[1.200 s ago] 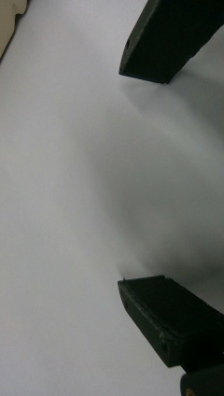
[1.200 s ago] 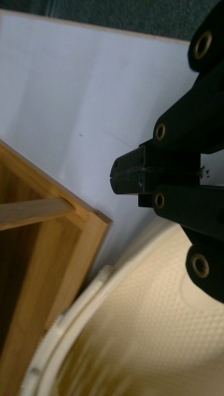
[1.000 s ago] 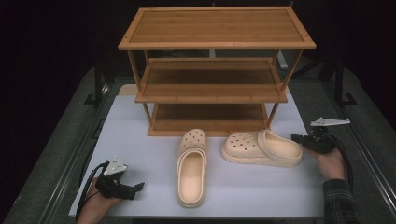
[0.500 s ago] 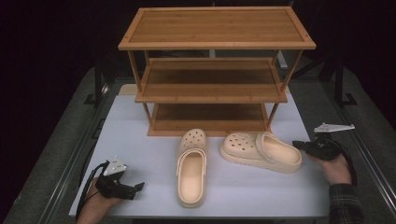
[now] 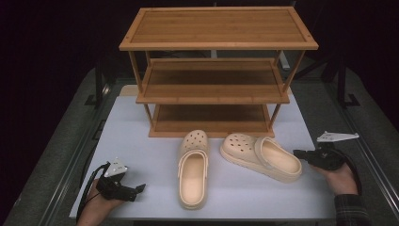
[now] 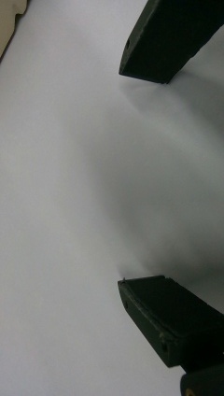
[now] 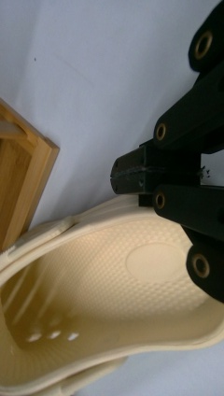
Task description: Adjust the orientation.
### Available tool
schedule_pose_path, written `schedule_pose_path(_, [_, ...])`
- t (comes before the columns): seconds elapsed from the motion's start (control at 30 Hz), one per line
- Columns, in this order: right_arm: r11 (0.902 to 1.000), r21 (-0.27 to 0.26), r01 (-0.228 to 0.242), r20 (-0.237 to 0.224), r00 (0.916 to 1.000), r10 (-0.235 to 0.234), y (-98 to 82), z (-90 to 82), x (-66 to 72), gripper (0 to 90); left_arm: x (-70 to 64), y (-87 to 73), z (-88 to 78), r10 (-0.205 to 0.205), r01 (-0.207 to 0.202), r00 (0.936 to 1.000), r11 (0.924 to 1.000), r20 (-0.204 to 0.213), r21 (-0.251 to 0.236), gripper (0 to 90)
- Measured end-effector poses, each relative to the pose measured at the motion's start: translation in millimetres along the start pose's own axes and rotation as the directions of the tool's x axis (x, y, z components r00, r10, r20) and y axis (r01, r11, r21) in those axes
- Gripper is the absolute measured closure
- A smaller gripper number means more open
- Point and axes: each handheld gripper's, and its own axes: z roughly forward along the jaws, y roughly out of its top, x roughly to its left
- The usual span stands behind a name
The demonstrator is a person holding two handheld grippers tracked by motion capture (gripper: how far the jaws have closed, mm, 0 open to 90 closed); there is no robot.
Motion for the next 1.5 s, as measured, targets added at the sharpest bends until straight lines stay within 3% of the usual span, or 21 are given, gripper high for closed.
schedule_pose_path(0.3, [0.999, 0.025, 0.036, -0.059, 0.9977, -0.035, -6.2, -3.0, 18.7, 90.0, 0.0, 0.1, 0.0, 0.0, 0.0, 1.0, 1.0, 0.0, 0.001, 0.3])
schedule_pose_path(0.67, [0.9914, 0.061, 0.116, -0.141, 0.9842, -0.107, -5.5, 8.5, 51.4, 90.0, 0.0, 0.1, -0.1, 0.0, 0.0, 1.0, 1.0, 0.0, 0.002, 0.3])
schedule_pose_path(0.97, [0.9838, 0.065, 0.167, -0.204, 0.9673, -0.151, 1.0, 20.4, 70.2, 90.0, 0.0, 0.1, 0.0, 0.0, 0.0, 1.0, 1.0, 0.0, 0.001, 0.3])
schedule_pose_path(1.17, [0.9771, 0.068, 0.202, -0.257, 0.9497, -0.178, 0.2, 26.3, 85.7, 90.0, -0.1, 0.1, 0.0, -0.001, 0.001, 1.0, 1.0, 0.0, 0.002, 0.3])
schedule_pose_path(1.23, [0.9701, 0.073, 0.232, -0.282, 0.9378, -0.203, -0.7, 30.9, 97.0, 90.0, -0.2, 0.1, -0.1, -0.001, 0.001, 1.0, 1.0, 0.0, 0.001, 0.3])
schedule_pose_path(1.33, [0.9652, 0.079, 0.249, -0.29, 0.932, -0.217, 0.4, 32.0, 101.9, 90.0, -0.1, 0.1, -0.1, -0.001, 0.001, 1.0, 1.0, 0.0, 0.001, 0.3])
schedule_pose_path(1.4, [0.9657, 0.08, 0.247, -0.291, 0.9324, -0.215, 1.2, 31.4, 99.2, 90.0, -0.3, 0.0, 0.0, -0.002, 0.002, 1.0, 1.0, 0.0, 0.0, 0.3])
schedule_pose_path(1.43, [0.9718, 0.07, 0.225, -0.275, 0.9408, -0.198, 1.5, 29.9, 93.1, 90.0, -0.1, 0.0, 0.0, -0.001, 0.001, 1.0, 1.0, -0.001, 0.001, 0.3])
schedule_pose_path(1.5, [0.9743, 0.061, 0.217, -0.265, 0.9446, -0.193, 2.2, 29.3, 89.9, 90.0, 0.0, 0.1, 0.0, 0.0, 0.0, 1.0, 1.0, 0.0, 0.001, 0.3])
